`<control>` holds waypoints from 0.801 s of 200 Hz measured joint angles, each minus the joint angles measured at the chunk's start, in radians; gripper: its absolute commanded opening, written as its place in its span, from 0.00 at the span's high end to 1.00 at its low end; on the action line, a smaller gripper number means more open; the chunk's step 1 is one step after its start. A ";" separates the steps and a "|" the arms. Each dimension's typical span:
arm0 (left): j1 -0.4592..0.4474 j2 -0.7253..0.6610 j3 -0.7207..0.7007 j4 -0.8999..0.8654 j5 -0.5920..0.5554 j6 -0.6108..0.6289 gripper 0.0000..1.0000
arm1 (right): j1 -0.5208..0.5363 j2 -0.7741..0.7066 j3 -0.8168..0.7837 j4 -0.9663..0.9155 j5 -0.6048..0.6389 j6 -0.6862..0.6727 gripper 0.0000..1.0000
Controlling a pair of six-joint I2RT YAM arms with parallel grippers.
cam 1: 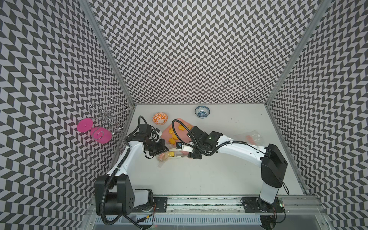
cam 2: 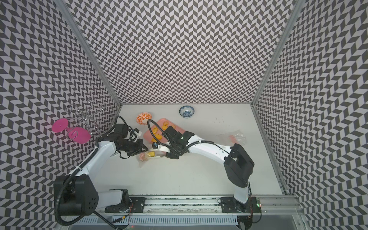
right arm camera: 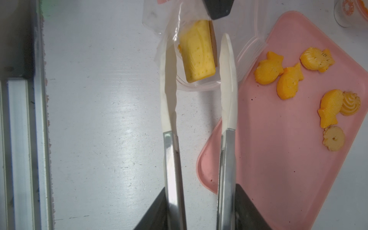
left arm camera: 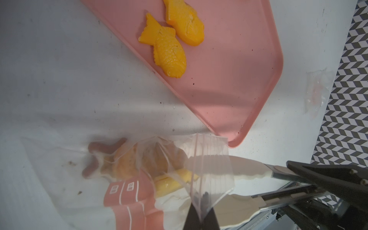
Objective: Put the cookies into a resealable bag to prevent moisture
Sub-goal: Place the cookie in the ziploc bag, then place the clamp on the tray.
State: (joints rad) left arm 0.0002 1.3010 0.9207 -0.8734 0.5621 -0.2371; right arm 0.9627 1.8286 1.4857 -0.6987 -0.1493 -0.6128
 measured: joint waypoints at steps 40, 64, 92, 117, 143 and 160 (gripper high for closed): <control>0.000 -0.001 0.000 -0.003 0.004 0.000 1.00 | -0.021 -0.074 -0.034 0.026 -0.025 0.023 0.52; 0.000 -0.012 0.000 -0.003 0.011 0.000 1.00 | -0.073 -0.175 -0.098 0.045 -0.061 0.051 0.52; 0.000 -0.031 0.000 -0.003 0.019 -0.007 1.00 | -0.151 -0.285 -0.152 0.061 -0.090 0.082 0.52; 0.000 -0.036 0.005 -0.002 0.027 -0.015 1.00 | -0.211 -0.327 -0.173 0.084 -0.094 0.098 0.52; 0.000 -0.046 0.005 0.003 0.027 -0.026 1.00 | -0.262 -0.331 -0.218 0.127 -0.074 0.130 0.52; 0.010 -0.072 -0.004 0.024 0.030 -0.046 1.00 | -0.280 -0.323 -0.263 0.159 -0.036 0.161 0.52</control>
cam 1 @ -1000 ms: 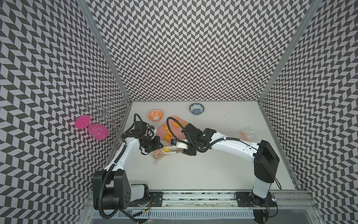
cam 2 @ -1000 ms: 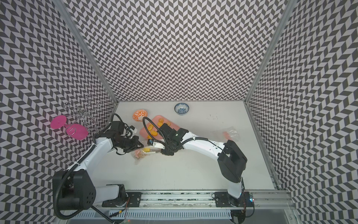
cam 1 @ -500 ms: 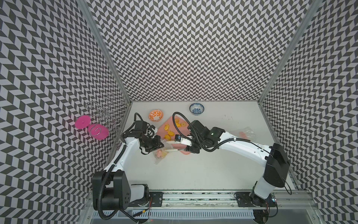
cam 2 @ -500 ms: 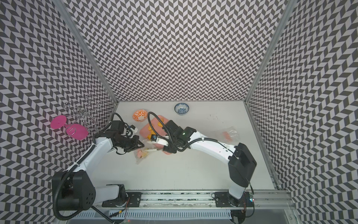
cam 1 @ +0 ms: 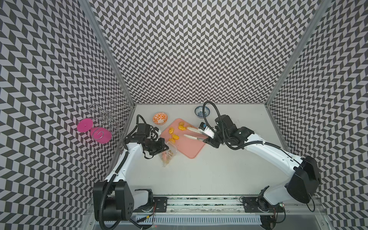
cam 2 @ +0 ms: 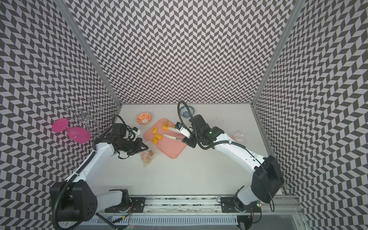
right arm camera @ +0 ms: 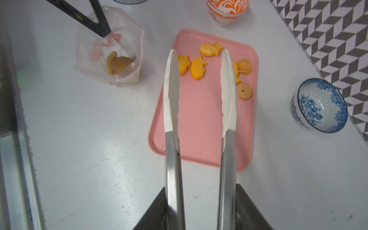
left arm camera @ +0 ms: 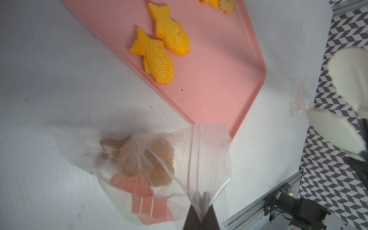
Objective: Put the cookies into a resealable bag to prevent moisture
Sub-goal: Place the clamp on the tray.
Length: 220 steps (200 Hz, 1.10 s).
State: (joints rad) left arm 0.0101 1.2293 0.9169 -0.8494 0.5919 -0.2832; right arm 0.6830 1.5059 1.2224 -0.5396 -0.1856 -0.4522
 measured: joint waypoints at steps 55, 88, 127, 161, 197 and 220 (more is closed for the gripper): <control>0.032 -0.125 -0.077 0.127 0.039 -0.175 1.00 | -0.003 0.107 -0.189 0.255 0.052 0.148 0.51; 0.028 -0.203 -0.179 0.244 0.072 -0.345 1.00 | 0.024 0.222 -0.212 0.392 0.051 0.223 0.45; -0.012 -0.276 -0.266 0.336 0.071 -0.522 1.00 | 0.061 0.316 -0.222 0.501 0.043 0.263 0.34; -0.046 -0.328 -0.340 0.425 0.062 -0.644 1.00 | 0.074 0.351 -0.224 0.557 0.031 0.262 0.23; -0.071 -0.359 -0.405 0.491 0.040 -0.760 1.00 | 0.074 0.345 -0.245 0.625 0.021 0.260 0.10; -0.081 -0.367 -0.416 0.515 0.023 -0.811 1.00 | 0.075 0.296 -0.302 0.652 0.014 0.261 0.12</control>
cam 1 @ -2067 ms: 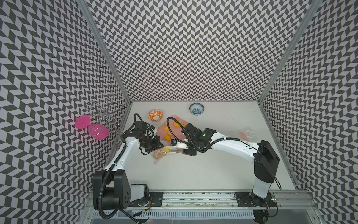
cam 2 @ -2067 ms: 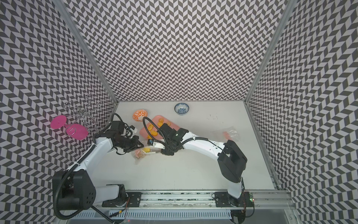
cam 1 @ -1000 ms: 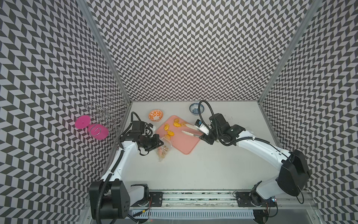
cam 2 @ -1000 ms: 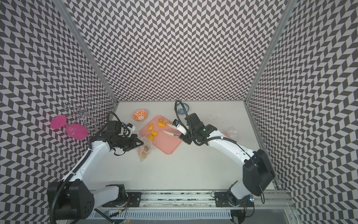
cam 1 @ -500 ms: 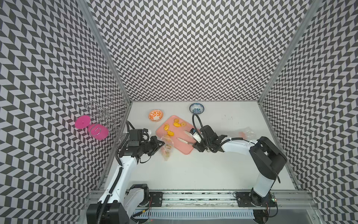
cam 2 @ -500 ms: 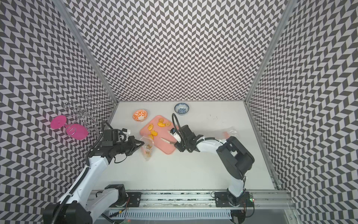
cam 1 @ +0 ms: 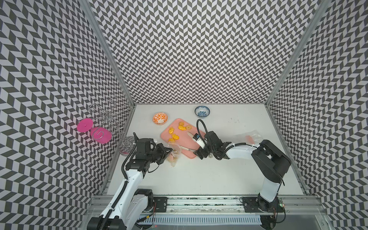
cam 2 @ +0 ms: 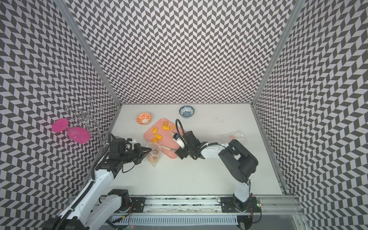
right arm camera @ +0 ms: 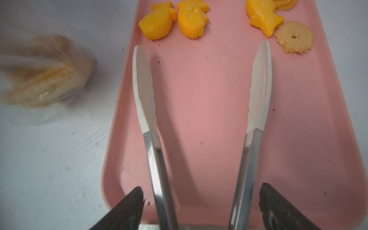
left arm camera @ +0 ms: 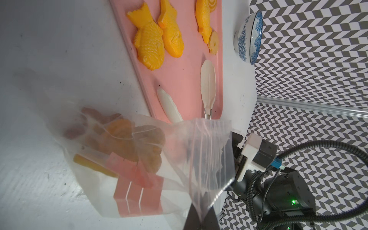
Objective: Put the cookies into a resealable bag to prevent moisture
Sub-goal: Place the clamp on the tray, then adjust the ziploc bag at the center of the board.
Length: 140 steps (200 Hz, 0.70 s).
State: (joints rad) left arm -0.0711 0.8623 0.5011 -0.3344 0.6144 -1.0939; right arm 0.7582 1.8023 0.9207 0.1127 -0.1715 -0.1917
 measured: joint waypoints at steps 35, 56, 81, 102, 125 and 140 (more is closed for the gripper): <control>-0.001 -0.005 -0.017 0.031 -0.020 -0.043 1.00 | 0.031 -0.170 -0.144 0.103 -0.051 0.076 0.22; -0.002 -0.005 -0.019 0.036 -0.027 -0.053 1.00 | 0.117 -0.247 -0.235 0.257 -0.085 0.166 0.34; -0.002 -0.005 -0.019 0.042 -0.035 -0.055 1.00 | 0.184 -0.212 -0.251 0.421 -0.139 0.289 0.42; -0.002 -0.005 -0.019 0.043 -0.044 -0.056 1.00 | 0.197 -0.109 -0.188 0.495 -0.154 0.341 0.44; -0.002 -0.005 -0.019 0.042 -0.051 -0.053 1.00 | 0.207 -0.020 -0.116 0.524 -0.160 0.369 0.46; -0.002 -0.005 -0.019 0.043 -0.054 -0.052 1.00 | 0.212 0.016 -0.071 0.528 -0.166 0.380 0.48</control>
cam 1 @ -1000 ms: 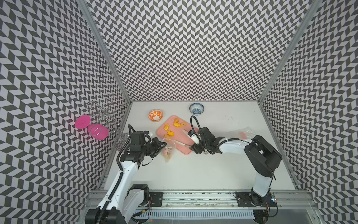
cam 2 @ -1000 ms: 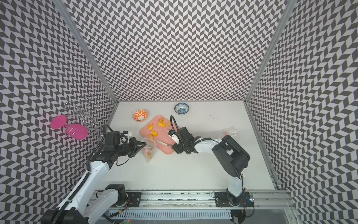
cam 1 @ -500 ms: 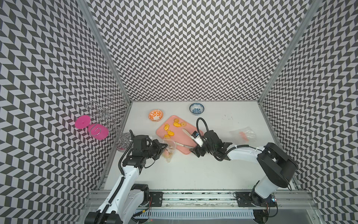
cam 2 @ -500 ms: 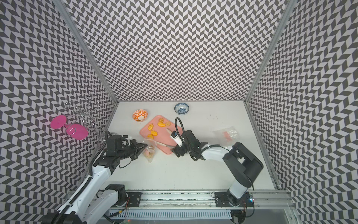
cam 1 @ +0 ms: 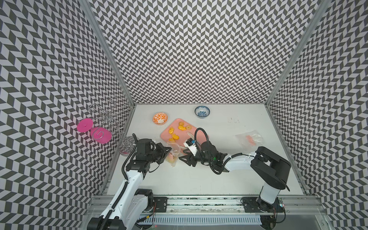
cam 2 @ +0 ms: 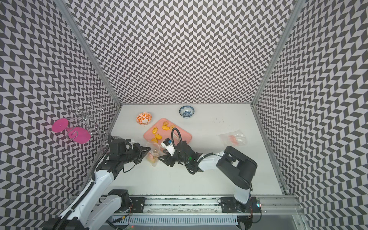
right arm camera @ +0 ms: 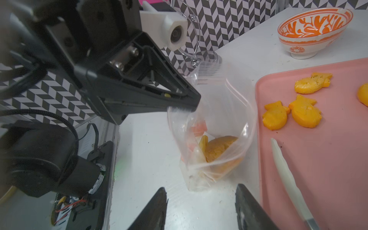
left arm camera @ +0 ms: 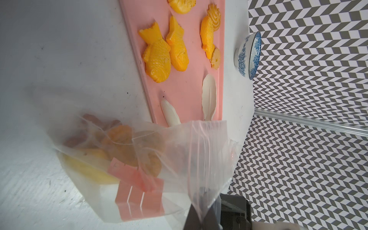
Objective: Put the cookies into a resealable bag to prevent moisture
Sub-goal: Adjust the ziploc bag at the center of the board.
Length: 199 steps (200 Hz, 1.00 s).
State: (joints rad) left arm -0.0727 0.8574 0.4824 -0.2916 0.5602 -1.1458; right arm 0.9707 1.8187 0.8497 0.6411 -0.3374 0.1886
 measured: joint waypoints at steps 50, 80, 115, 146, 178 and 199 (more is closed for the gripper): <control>0.000 0.007 0.000 0.000 -0.007 0.006 1.00 | 0.010 0.039 0.064 0.011 -0.008 0.019 0.54; 0.000 0.013 0.000 0.007 -0.006 0.007 1.00 | 0.015 0.067 0.085 0.009 -0.008 0.022 0.62; 0.000 0.013 0.000 0.007 -0.007 0.010 1.00 | 0.015 0.069 0.085 -0.008 -0.007 0.024 0.78; 0.000 0.010 0.000 0.006 -0.011 0.024 0.88 | 0.015 0.069 0.085 -0.009 -0.005 0.026 0.91; 0.000 0.003 0.008 -0.011 -0.032 0.057 0.68 | 0.015 0.057 0.084 -0.021 -0.005 0.017 0.96; 0.000 -0.006 0.050 -0.068 -0.076 0.126 0.53 | 0.015 0.011 0.074 -0.060 -0.012 -0.018 0.97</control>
State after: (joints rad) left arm -0.0727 0.8516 0.5320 -0.3595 0.4847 -1.0195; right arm 0.9855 1.8301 0.9241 0.5808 -0.3492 0.1707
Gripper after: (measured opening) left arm 0.377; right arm 0.048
